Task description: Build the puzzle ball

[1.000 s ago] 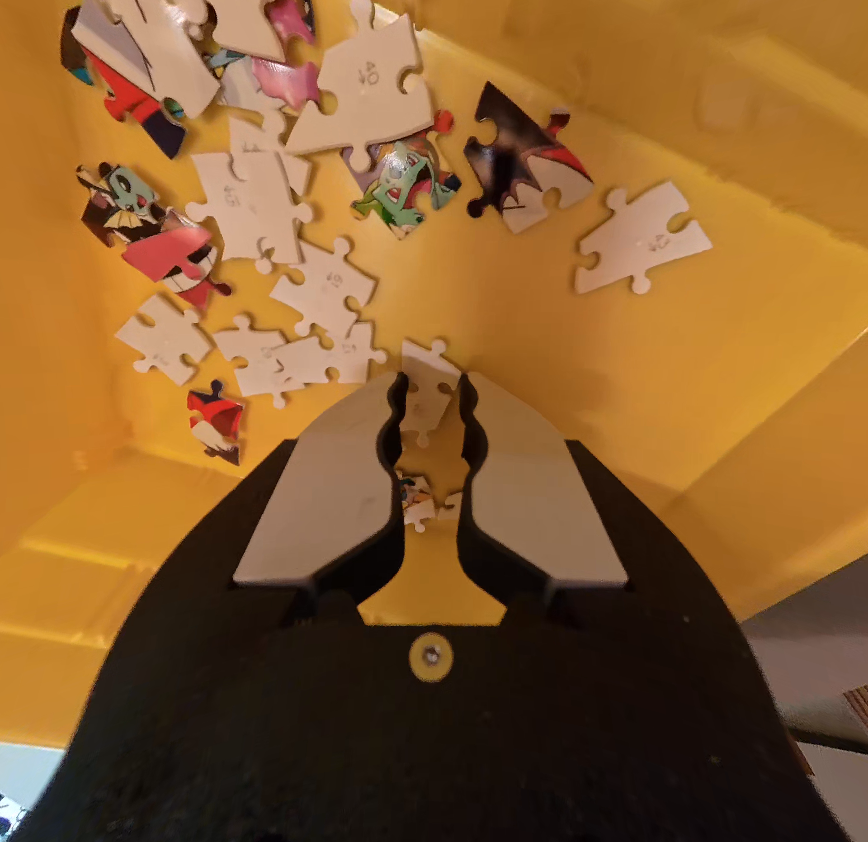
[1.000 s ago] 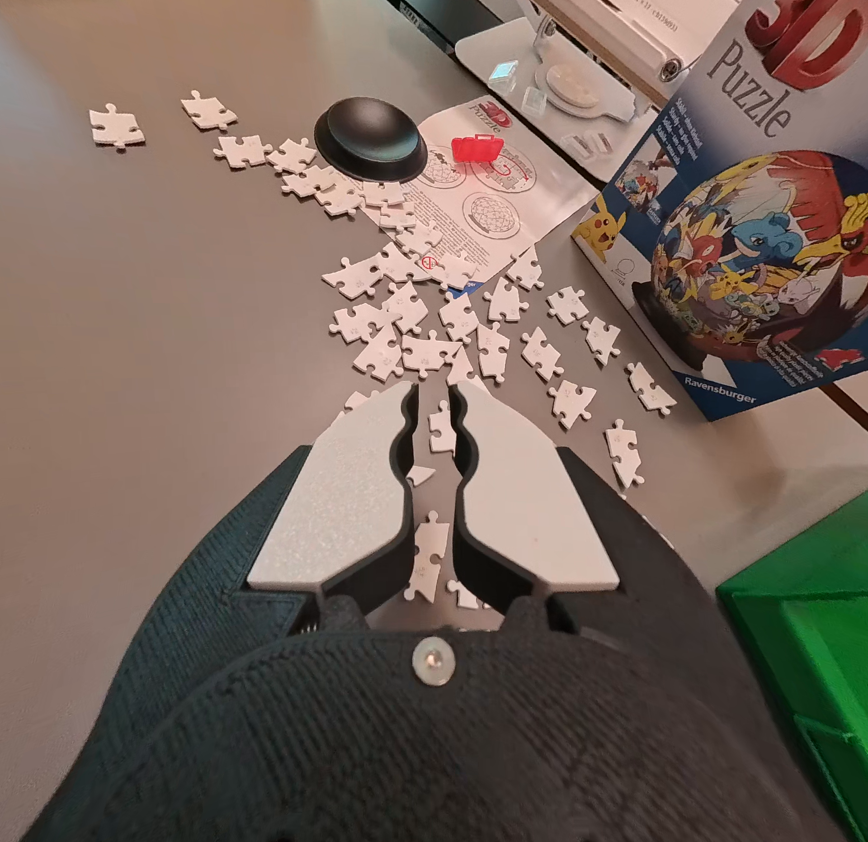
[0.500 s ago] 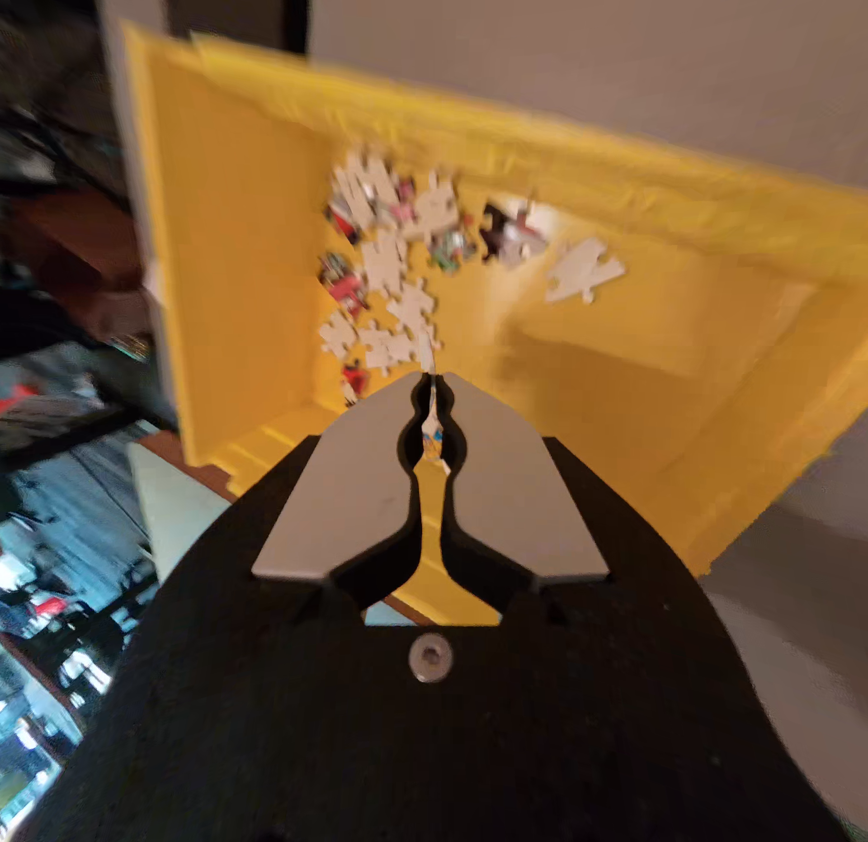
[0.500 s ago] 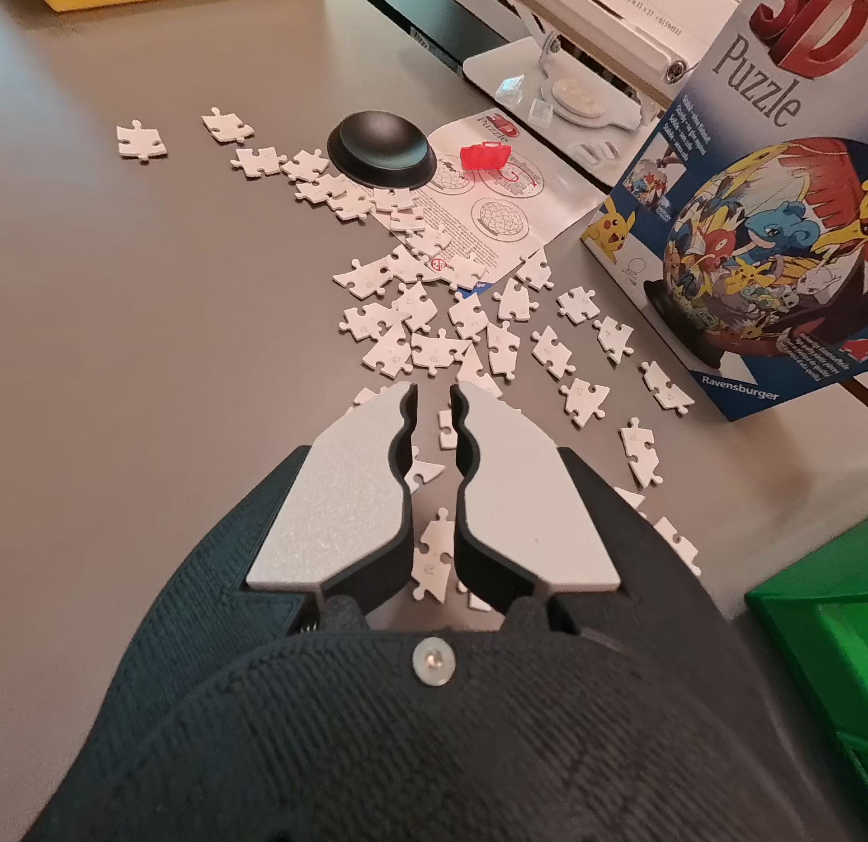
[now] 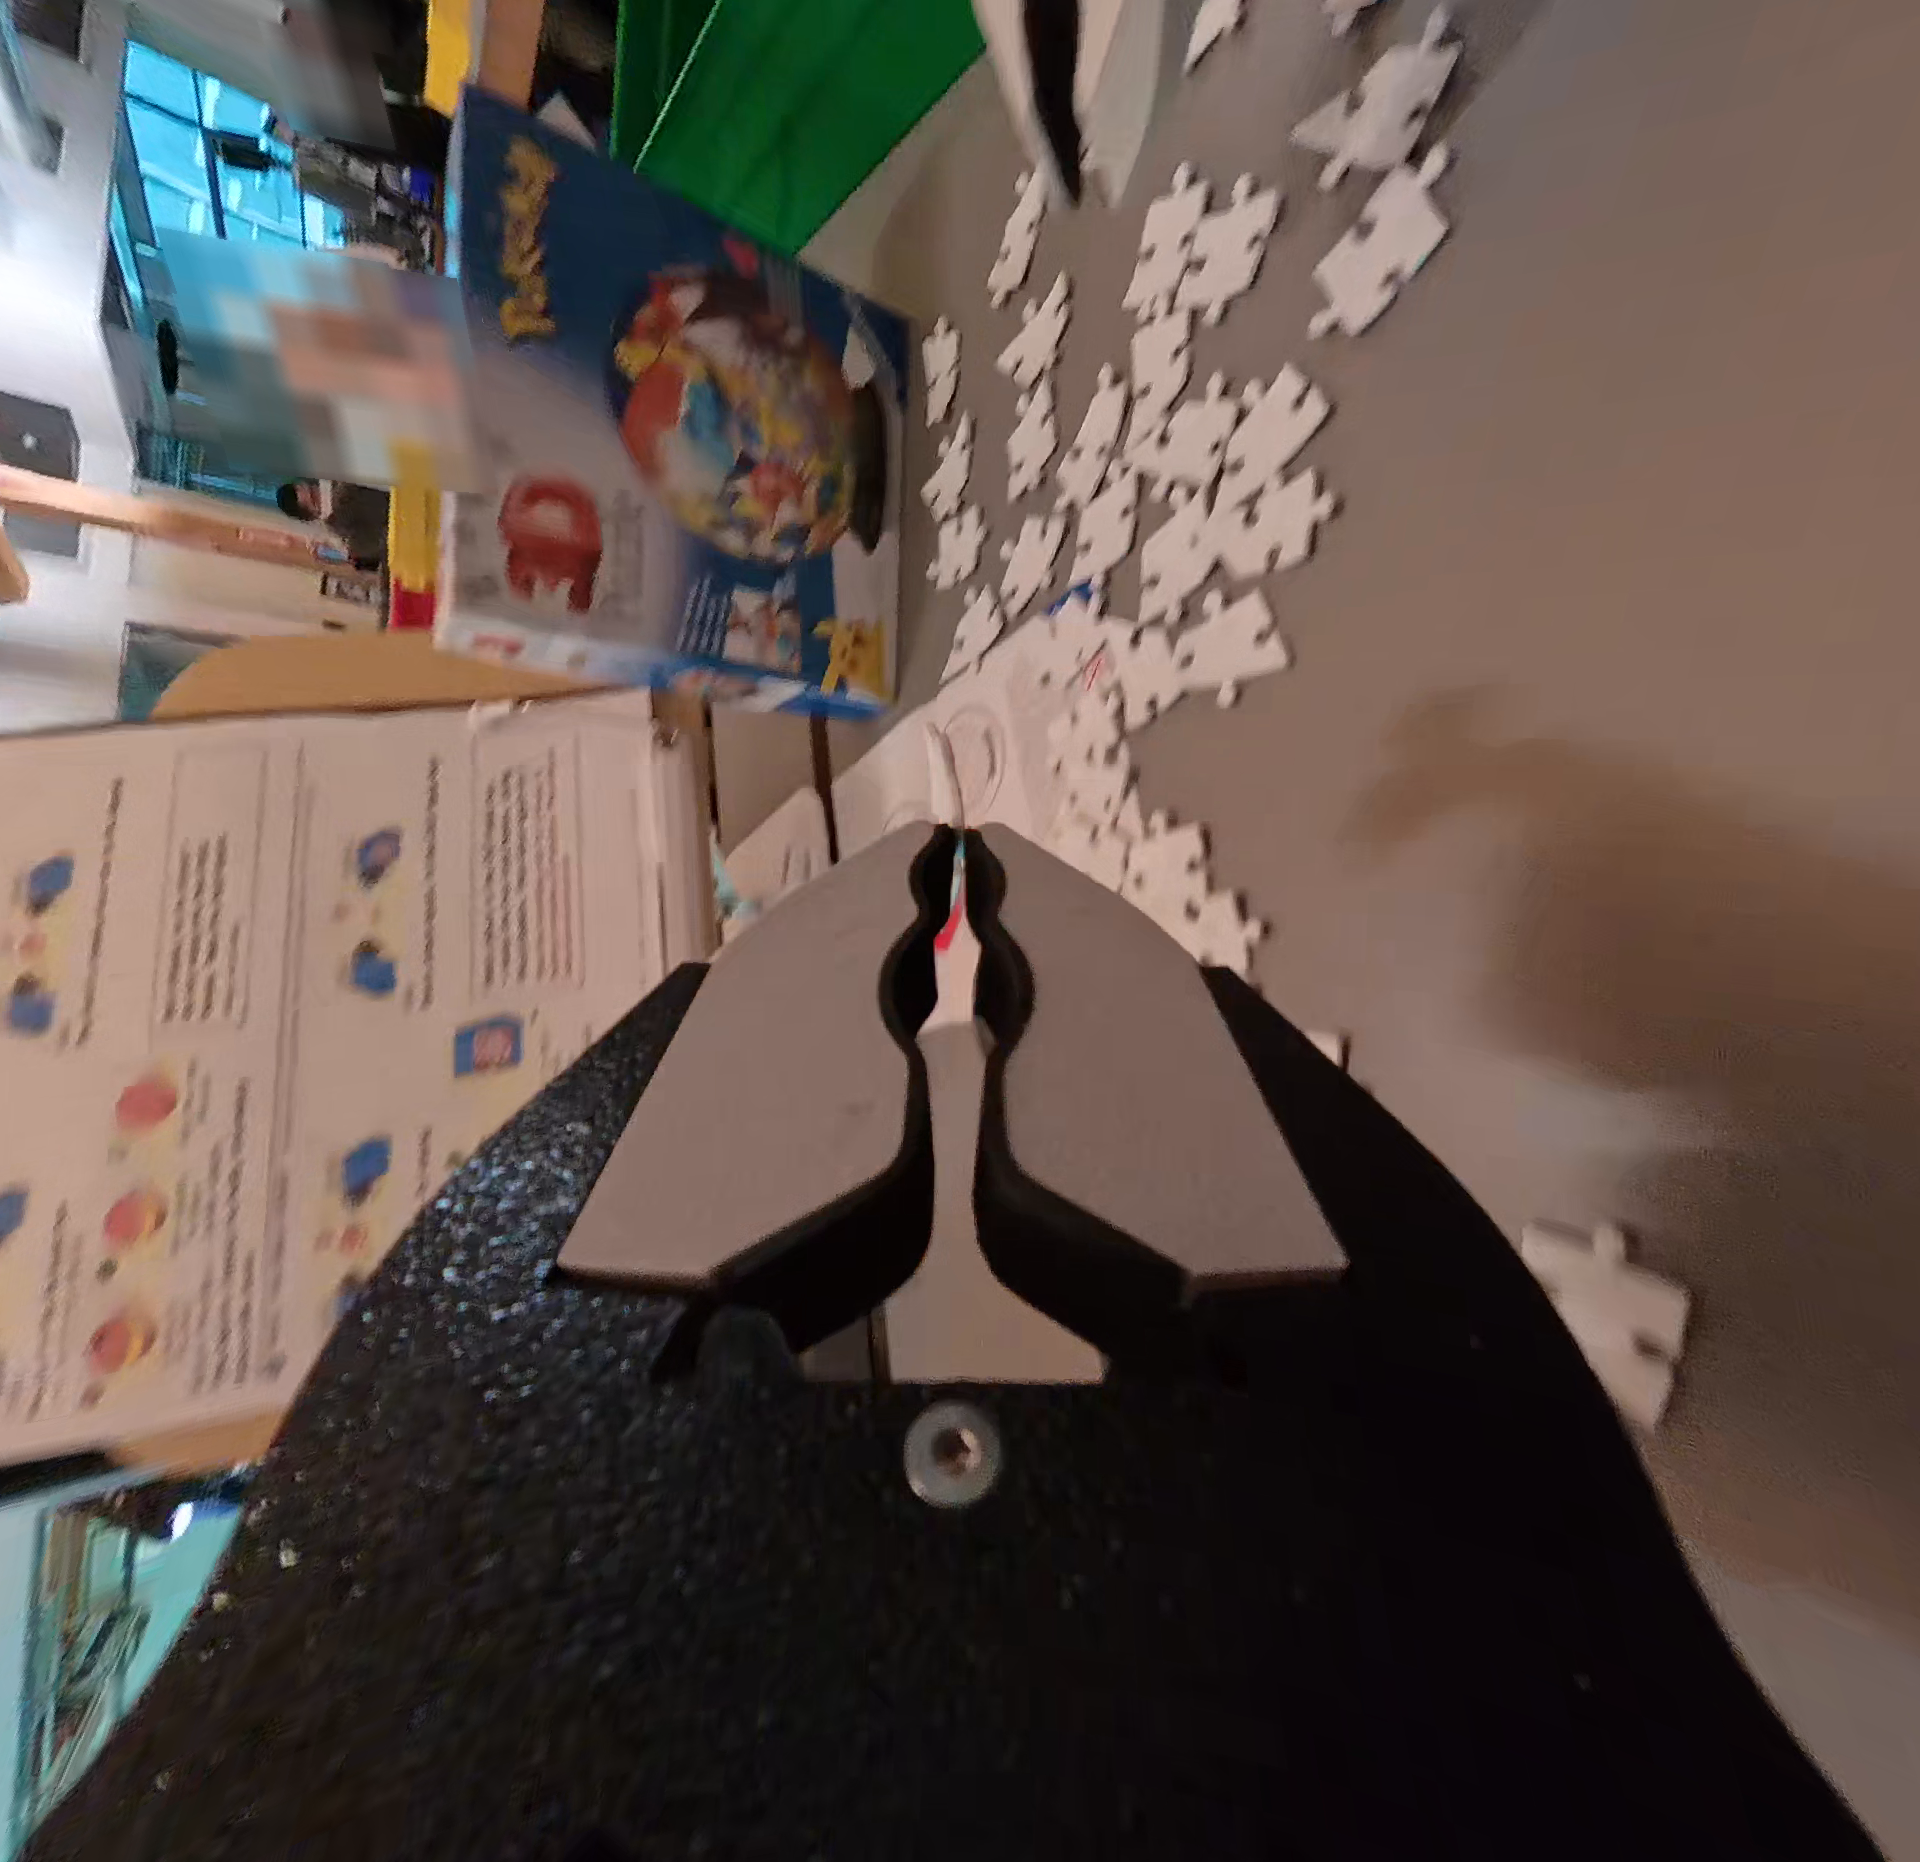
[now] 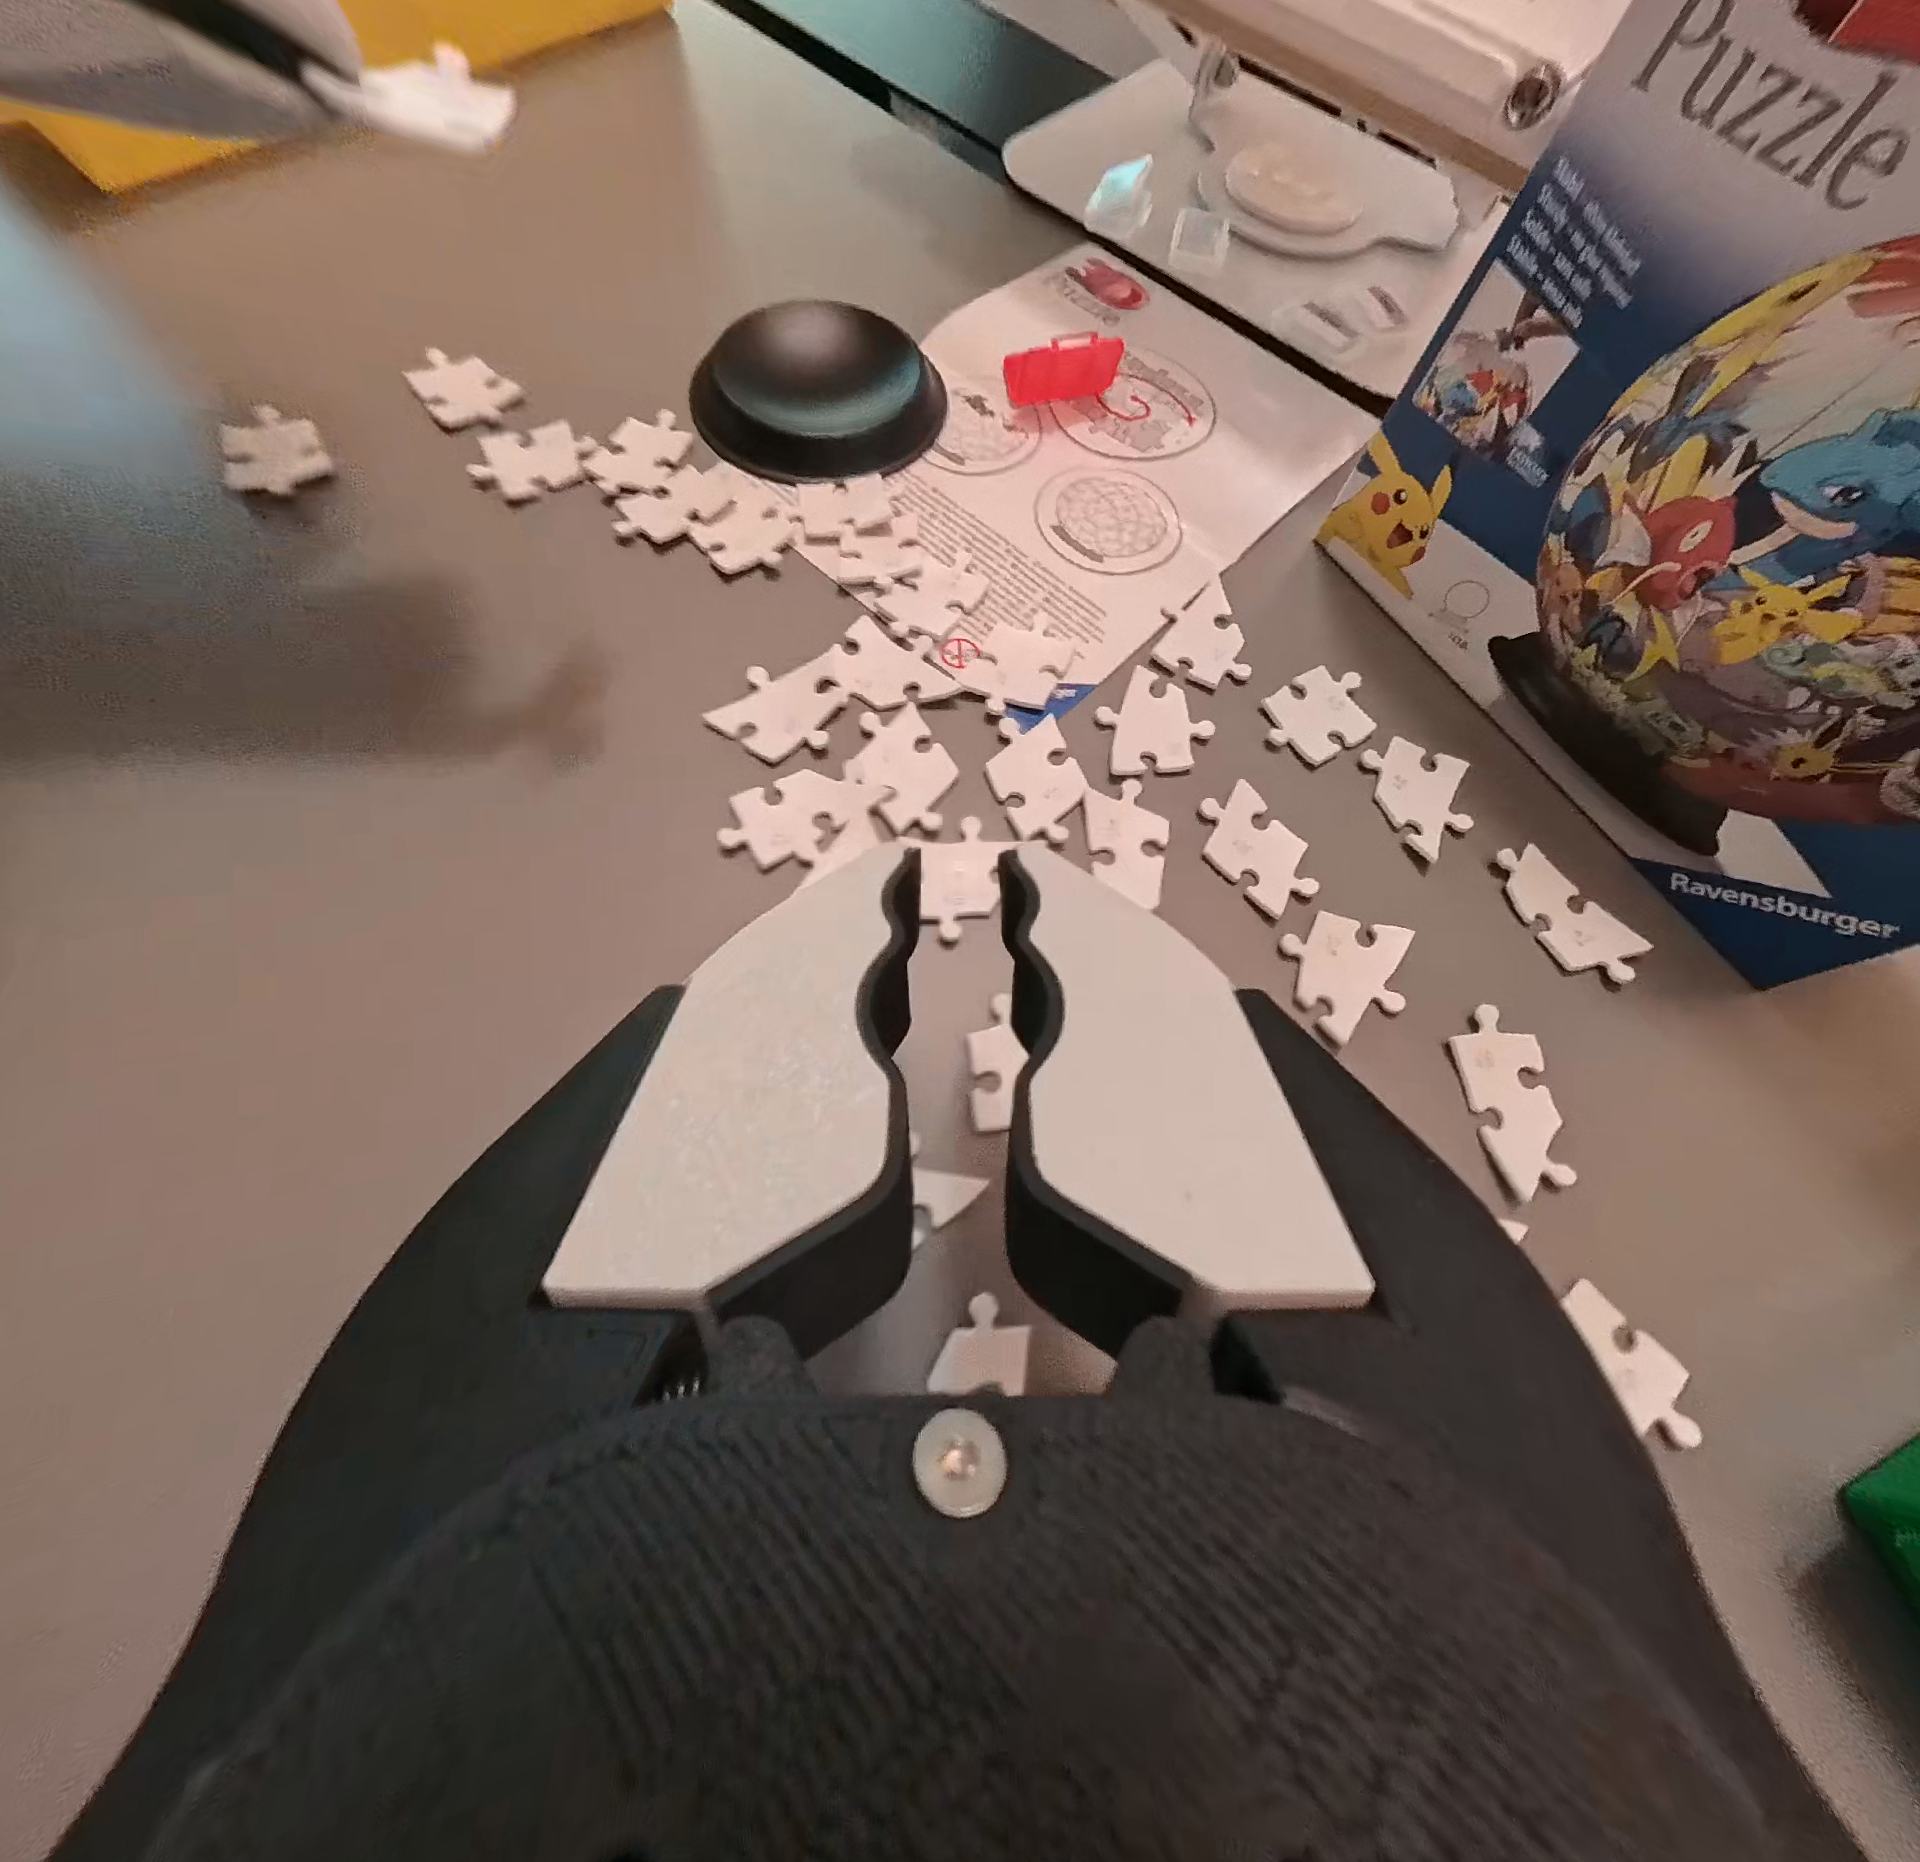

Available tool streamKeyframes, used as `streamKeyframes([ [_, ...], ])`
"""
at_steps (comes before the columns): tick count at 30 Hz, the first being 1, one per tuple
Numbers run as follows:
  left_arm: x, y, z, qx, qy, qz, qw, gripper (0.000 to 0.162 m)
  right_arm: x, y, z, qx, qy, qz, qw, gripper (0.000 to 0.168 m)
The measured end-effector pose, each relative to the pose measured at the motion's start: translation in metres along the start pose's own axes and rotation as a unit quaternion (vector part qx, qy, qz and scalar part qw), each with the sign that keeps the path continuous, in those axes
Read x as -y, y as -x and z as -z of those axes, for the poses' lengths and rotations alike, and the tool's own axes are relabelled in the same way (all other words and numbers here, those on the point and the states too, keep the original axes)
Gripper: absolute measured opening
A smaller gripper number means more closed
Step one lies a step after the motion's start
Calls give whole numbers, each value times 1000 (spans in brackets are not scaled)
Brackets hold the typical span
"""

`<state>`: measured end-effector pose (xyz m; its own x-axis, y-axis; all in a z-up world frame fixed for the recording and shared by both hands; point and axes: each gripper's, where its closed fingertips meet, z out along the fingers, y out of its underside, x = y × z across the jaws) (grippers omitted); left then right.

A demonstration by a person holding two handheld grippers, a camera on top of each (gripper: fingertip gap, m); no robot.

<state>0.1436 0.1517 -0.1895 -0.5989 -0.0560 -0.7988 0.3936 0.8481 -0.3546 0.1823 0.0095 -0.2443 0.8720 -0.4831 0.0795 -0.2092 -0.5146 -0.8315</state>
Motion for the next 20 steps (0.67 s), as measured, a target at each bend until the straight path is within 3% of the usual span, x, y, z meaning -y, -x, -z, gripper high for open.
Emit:
streamKeyframes([
  [8,27,-10,-69,6,-7,-44,999,1,-11,-14,-55,-5,67,91,994,7],
  [16,18,-10,-69,6,3,8,1000,1,-15,-24,-62,-33,92,124,987,8],
  [20,14,-4,-63,16,2,41,999,1,-18,-19,-68,-1,102,118,988,9],
])
